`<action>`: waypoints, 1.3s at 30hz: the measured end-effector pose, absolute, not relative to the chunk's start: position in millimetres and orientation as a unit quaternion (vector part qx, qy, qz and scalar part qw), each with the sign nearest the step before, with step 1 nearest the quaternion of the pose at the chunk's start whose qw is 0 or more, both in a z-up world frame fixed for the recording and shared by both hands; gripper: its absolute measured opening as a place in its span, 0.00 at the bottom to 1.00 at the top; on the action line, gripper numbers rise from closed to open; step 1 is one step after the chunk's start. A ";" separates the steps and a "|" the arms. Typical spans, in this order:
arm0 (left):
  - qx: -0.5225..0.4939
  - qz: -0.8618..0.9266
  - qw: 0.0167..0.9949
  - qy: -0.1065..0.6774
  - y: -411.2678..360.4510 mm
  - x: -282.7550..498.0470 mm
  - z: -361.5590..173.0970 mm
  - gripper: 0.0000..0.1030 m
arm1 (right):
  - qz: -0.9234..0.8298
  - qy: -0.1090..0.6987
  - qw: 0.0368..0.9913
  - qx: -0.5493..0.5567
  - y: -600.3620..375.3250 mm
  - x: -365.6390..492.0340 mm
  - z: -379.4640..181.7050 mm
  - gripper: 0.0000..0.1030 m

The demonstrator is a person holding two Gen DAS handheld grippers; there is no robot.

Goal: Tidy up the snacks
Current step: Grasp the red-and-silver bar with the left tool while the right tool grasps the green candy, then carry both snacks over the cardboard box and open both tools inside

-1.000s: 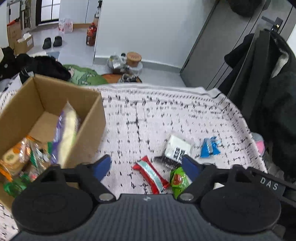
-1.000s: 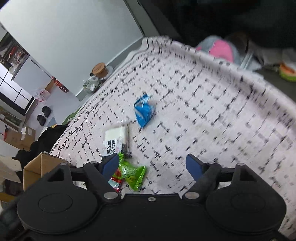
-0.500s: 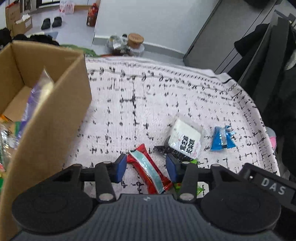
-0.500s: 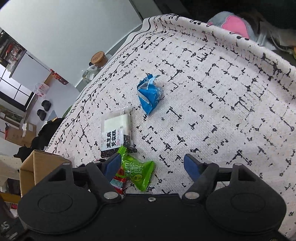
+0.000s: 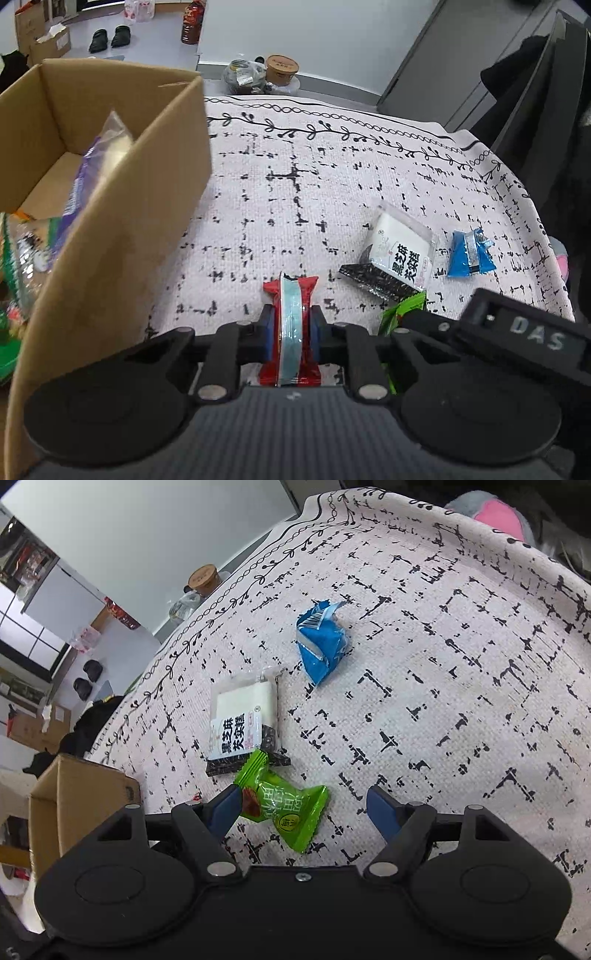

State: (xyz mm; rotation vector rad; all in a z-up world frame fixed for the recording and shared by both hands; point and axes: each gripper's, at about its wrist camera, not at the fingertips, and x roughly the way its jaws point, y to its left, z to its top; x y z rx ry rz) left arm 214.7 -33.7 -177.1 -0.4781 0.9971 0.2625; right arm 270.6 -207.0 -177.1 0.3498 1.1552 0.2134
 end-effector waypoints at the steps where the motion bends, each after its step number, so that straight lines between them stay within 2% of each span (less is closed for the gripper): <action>1: -0.228 0.126 0.843 0.470 -32.5 212.5 -175.7 0.17 | 0.101 0.541 0.819 0.161 -205.1 270.9 -177.0 0.70; 5: -0.224 0.129 0.847 0.465 -28.3 205.3 -168.7 0.17 | 0.112 0.543 0.819 0.149 -196.9 271.7 -177.8 0.64; 8: -0.220 0.127 0.850 0.462 -26.3 202.0 -163.0 0.17 | 0.126 0.542 0.820 0.133 -189.1 268.4 -179.3 0.45; 9: -0.219 0.126 0.850 0.461 -25.9 200.8 -160.8 0.17 | 0.135 0.544 0.817 0.135 -187.7 267.4 -180.4 0.35; 13: -0.219 0.126 0.854 0.455 -23.8 196.1 -153.9 0.17 | 0.145 0.536 0.822 0.130 -186.9 261.6 -176.9 0.28; 21: -0.229 0.110 0.865 0.433 -18.8 191.9 -133.3 0.17 | 0.145 0.508 0.836 0.149 -204.5 248.9 -151.1 0.27; 39: -0.222 0.077 0.895 0.378 6.9 183.5 -80.9 0.17 | 0.121 0.434 0.880 0.148 -178.5 225.0 -103.9 0.27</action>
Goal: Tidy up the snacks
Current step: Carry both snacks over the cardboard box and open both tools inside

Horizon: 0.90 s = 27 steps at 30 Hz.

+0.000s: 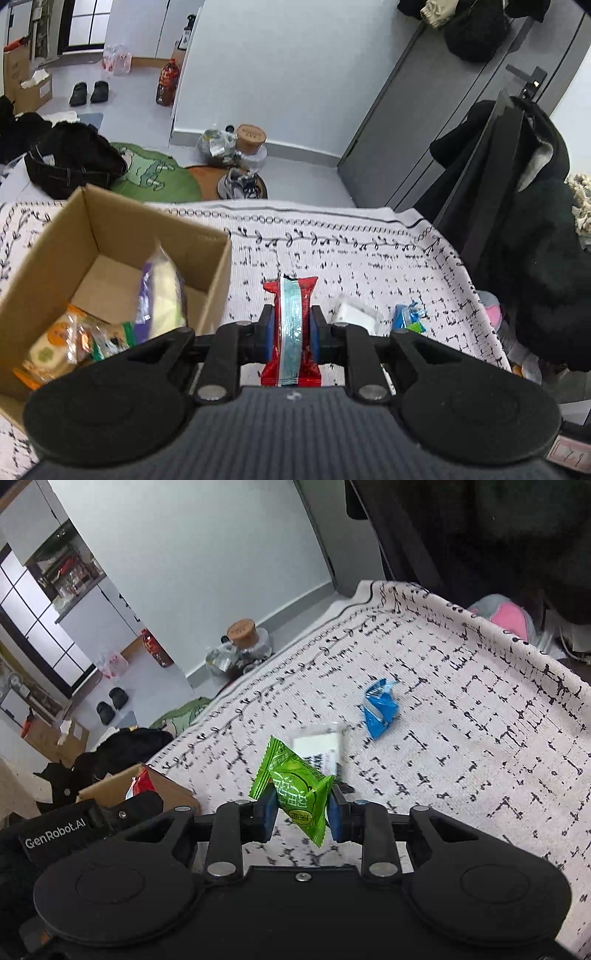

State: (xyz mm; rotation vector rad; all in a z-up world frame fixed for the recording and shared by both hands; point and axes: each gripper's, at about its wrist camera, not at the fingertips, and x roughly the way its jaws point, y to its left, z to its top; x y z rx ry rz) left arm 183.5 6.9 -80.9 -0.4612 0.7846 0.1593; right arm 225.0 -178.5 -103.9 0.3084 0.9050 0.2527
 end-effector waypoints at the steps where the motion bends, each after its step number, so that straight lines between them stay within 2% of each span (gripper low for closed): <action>1: -0.223 0.076 0.896 0.376 8.8 182.6 -78.7 0.17 | 0.121 0.431 0.882 0.148 -176.1 223.8 -102.4 0.27; 16: -0.237 0.094 0.902 0.347 55.8 167.8 -62.6 0.17 | 0.160 0.416 0.882 0.151 -125.5 212.7 -87.2 0.27; 27: -0.247 0.135 0.893 0.350 103.5 156.2 -72.2 0.17 | 0.186 0.416 0.878 0.146 -88.1 210.5 -84.9 0.27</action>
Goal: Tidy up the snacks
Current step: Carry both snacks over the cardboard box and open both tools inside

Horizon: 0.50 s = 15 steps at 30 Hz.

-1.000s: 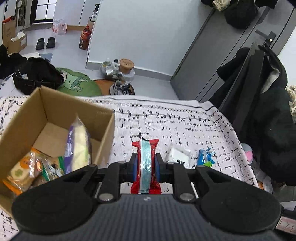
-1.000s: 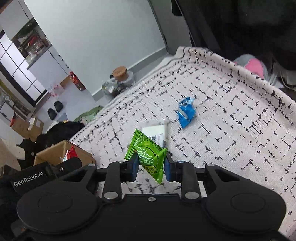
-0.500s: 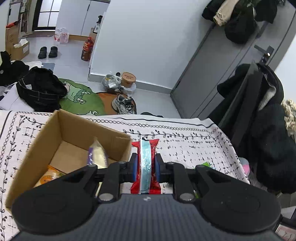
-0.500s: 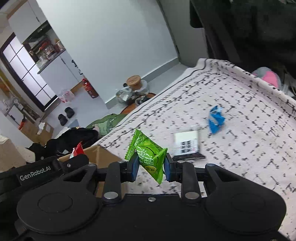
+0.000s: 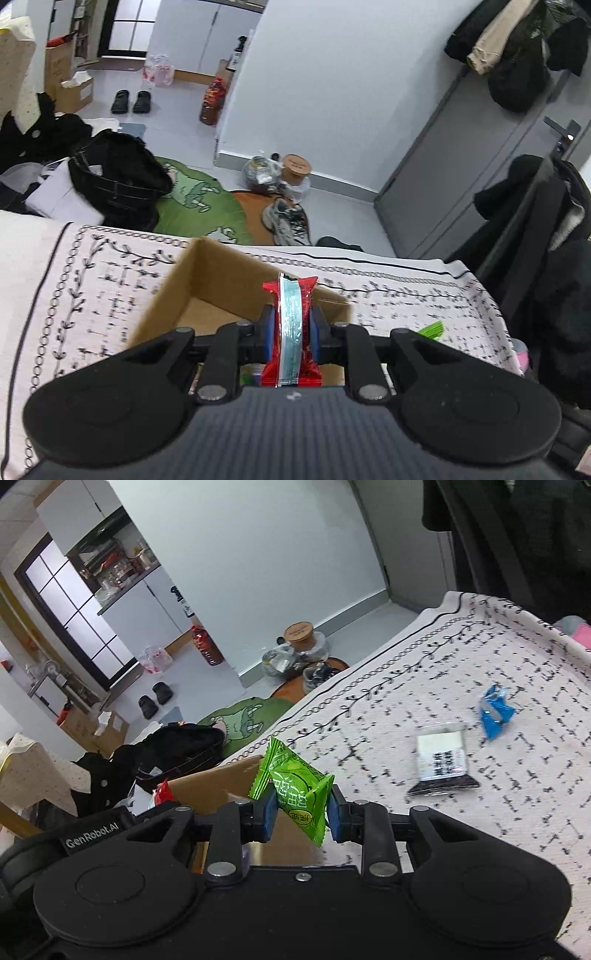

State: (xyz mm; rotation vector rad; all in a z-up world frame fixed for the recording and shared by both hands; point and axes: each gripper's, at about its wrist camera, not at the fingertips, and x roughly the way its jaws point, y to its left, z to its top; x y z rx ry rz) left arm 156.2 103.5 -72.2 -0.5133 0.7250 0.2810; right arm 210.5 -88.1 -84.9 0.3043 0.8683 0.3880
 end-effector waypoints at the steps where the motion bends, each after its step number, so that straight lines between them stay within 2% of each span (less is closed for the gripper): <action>1: -0.248 0.138 0.893 0.350 107.4 154.6 -73.4 0.17 | 0.188 0.417 0.878 0.145 -85.2 210.3 -85.0 0.27; 10: -0.259 0.150 0.886 0.354 128.6 151.0 -84.1 0.22 | 0.198 0.424 0.873 0.135 -61.5 211.7 -87.6 0.27; 15: -0.267 0.160 0.883 0.353 138.4 147.5 -84.9 0.31 | 0.204 0.426 0.871 0.136 -51.7 213.8 -88.2 0.27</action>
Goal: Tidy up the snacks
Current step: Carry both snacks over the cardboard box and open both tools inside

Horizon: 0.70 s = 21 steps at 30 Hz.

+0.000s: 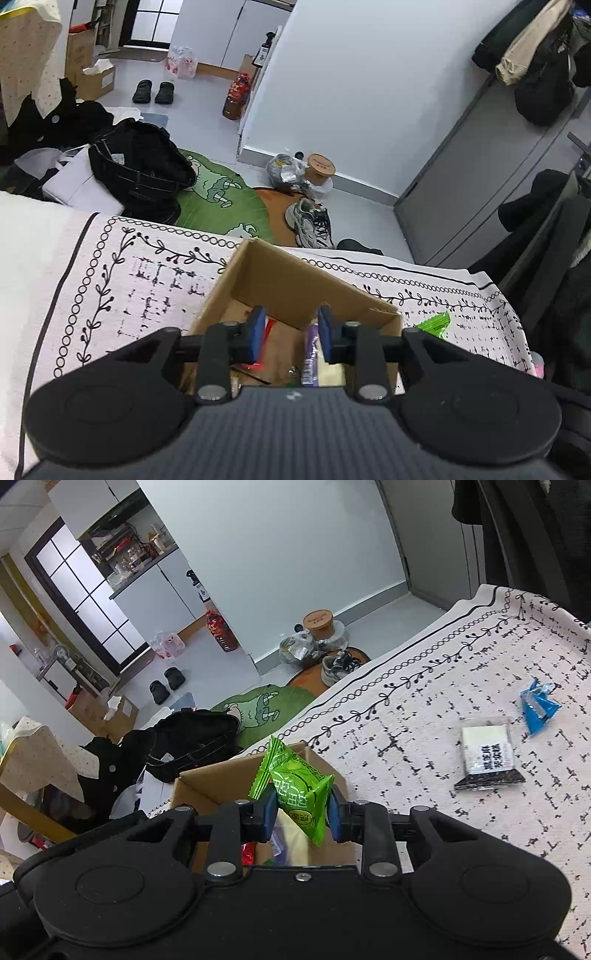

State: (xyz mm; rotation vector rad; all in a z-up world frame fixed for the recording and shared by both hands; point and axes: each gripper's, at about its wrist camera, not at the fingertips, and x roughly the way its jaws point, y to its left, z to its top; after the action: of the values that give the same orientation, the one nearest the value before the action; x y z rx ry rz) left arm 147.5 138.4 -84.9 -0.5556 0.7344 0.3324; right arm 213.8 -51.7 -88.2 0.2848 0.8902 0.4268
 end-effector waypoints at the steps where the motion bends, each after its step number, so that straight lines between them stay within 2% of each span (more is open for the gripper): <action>1: -0.268 0.161 0.882 0.352 140.3 146.4 -84.9 0.34 | 0.207 0.426 0.870 0.138 -48.9 214.1 -87.9 0.28; 9: -0.271 0.175 0.880 0.348 151.6 139.7 -81.8 0.46 | 0.239 0.430 0.855 0.163 -35.1 219.4 -84.7 0.32; 12: -0.270 0.176 0.881 0.347 151.9 139.8 -80.7 0.50 | 0.235 0.431 0.856 0.160 -38.0 218.7 -84.4 0.48; 13: -0.269 0.175 0.881 0.347 151.2 140.3 -80.8 0.53 | 0.231 0.431 0.858 0.160 -41.4 218.5 -84.6 0.50; 17: -0.264 0.174 0.882 0.349 145.6 143.3 -81.9 0.70 | 0.217 0.431 0.861 0.159 -55.9 218.4 -85.4 0.50; 21: -0.260 0.168 0.883 0.352 138.9 147.2 -83.1 0.77 | 0.204 0.430 0.866 0.157 -70.3 218.6 -84.7 0.50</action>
State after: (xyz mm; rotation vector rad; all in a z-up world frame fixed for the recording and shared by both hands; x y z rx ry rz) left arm 147.2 138.9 -83.1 -0.5409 0.7332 0.3499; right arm 218.6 -70.3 -84.7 0.3285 0.9000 0.4270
